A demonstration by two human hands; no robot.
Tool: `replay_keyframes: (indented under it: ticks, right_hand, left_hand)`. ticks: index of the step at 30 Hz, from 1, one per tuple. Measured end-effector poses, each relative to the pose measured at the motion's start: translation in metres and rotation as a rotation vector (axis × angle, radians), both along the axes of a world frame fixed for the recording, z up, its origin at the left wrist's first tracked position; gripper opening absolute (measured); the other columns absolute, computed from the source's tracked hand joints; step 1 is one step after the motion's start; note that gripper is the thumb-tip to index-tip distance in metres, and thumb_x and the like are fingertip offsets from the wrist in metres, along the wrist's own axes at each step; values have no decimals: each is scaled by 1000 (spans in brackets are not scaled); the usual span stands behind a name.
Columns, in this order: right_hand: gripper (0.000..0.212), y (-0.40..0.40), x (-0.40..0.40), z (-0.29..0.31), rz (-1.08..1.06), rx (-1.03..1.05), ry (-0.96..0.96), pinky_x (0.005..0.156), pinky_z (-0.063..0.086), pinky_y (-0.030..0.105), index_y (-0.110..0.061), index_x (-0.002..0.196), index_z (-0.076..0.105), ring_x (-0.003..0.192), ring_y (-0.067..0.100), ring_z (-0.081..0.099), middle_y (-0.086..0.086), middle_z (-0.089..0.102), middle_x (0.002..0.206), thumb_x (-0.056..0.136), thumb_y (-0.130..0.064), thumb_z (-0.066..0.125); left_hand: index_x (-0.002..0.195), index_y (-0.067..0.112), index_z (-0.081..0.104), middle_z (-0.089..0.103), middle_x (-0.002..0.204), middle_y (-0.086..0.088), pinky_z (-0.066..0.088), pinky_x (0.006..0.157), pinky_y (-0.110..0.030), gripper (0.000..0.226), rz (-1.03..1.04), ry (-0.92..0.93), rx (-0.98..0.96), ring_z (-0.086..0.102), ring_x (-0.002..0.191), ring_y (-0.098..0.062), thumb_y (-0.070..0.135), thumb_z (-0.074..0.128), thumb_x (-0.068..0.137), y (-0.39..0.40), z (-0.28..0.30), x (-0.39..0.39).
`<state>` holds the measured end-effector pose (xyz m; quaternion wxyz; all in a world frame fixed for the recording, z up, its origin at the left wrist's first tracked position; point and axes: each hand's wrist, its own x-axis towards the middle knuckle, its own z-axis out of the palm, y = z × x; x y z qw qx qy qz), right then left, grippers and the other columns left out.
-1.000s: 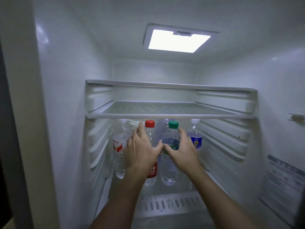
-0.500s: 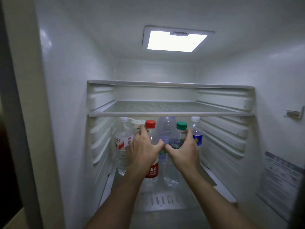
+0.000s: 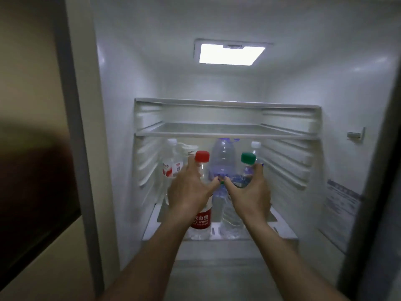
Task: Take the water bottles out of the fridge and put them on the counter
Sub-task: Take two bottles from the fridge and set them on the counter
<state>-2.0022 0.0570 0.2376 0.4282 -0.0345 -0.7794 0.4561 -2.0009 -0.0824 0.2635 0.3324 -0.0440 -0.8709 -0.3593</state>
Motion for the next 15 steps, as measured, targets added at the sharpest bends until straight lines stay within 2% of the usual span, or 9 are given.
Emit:
replay_keyframes:
  ticks: [2,4,8,12,15]
  right_hand:
    - [56,2,11,-1,23,-6,-20,68,56,38,-30,118,50,85,21,67,0,68,100,76,-47,83]
    - [58,3,23,-1,41,-15,-47,73,59,44,-31,118,50,85,22,69,0,69,98,73,-45,85]
    - [60,5,51,-5,74,29,-56,68,56,37,-31,119,50,84,19,68,-4,68,96,72,-41,86]
    - [53,8,80,-12,98,60,-72,57,42,23,-30,115,51,82,15,66,-6,67,95,74,-36,85]
    - [50,9,102,-16,118,50,-92,62,50,28,-31,114,52,86,17,67,-4,68,99,76,-40,83]
  left_hand:
    - [114,31,43,63,98,4,45,66,-32,54,-7,23,4,65,87,-19,60,71,79,0,-3,15]
    - [115,29,46,62,94,6,41,61,-26,56,-17,62,-1,62,81,-15,59,73,77,1,-5,30]
    - [110,34,45,59,87,12,46,56,-26,57,-15,98,-9,62,73,-10,64,73,71,3,-11,63]
    - [116,36,42,55,84,15,58,65,-36,60,-15,74,-4,66,77,-15,65,71,72,4,-23,93]
    - [110,37,42,49,78,19,52,62,-31,53,-26,49,-16,62,75,-13,58,75,75,4,-30,114]
